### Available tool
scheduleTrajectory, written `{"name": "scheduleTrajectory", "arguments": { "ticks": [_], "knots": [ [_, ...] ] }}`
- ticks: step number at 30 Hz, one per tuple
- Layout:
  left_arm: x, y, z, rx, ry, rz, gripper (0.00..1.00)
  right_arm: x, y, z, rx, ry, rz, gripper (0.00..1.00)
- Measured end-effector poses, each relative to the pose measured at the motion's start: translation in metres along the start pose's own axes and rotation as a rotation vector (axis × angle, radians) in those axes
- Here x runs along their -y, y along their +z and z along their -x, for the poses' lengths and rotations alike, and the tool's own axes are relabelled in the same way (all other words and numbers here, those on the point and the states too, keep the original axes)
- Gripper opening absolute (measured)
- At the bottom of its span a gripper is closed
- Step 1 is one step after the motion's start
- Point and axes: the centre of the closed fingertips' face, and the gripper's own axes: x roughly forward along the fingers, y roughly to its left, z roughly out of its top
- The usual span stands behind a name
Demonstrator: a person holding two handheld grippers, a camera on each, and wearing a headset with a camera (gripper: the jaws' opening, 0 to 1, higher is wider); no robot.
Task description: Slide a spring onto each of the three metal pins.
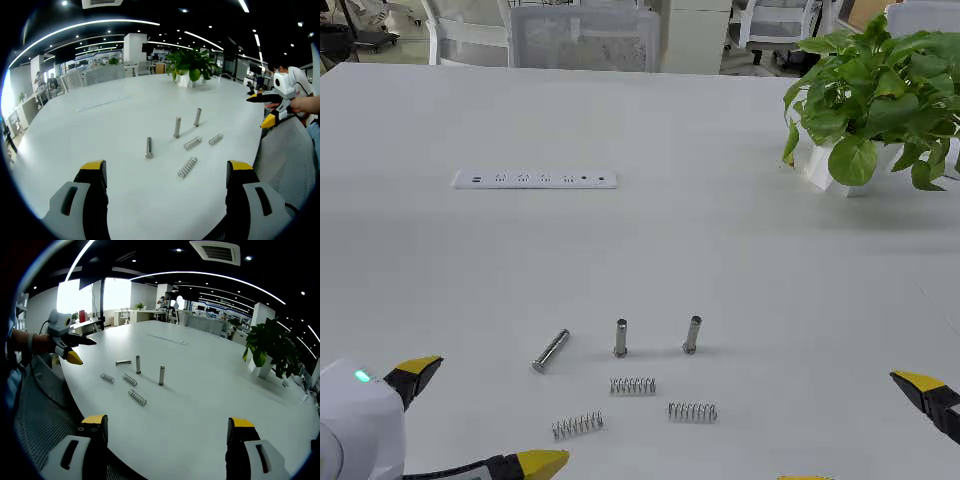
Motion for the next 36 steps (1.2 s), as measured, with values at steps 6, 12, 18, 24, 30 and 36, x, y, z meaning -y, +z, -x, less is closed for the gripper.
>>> {"name": "scheduleTrajectory", "arguments": {
  "ticks": [6,12,18,24,30,36],
  "knots": [
    [0.0006,0.0001,-0.0003,0.0,-0.001,0.0,0.99,0.0001,0.0001,0.0005,0.001,0.0,-0.001,0.99],
    [0.0015,-0.0039,-0.0004,-0.008,-0.002,0.006,0.99,0.0006,-0.0011,0.0006,-0.005,0.0,0.002,0.99],
    [0.0025,-0.0065,0.0,-0.013,-0.001,0.016,0.99,-0.0004,-0.0021,-0.0003,-0.009,0.005,0.002,0.99],
    [0.0025,-0.0078,-0.0002,-0.019,-0.001,0.022,0.99,0.0009,-0.0021,-0.0008,-0.007,0.003,0.005,0.99],
    [0.0005,-0.0084,-0.0002,-0.022,-0.001,0.029,0.98,0.0037,-0.0016,-0.0024,-0.006,0.003,0.01,0.99],
    [-0.0007,-0.0068,-0.0002,-0.023,0.0,0.02,0.98,0.003,0.0019,-0.006,0.002,0.012,0.016,0.99]
  ]
}}
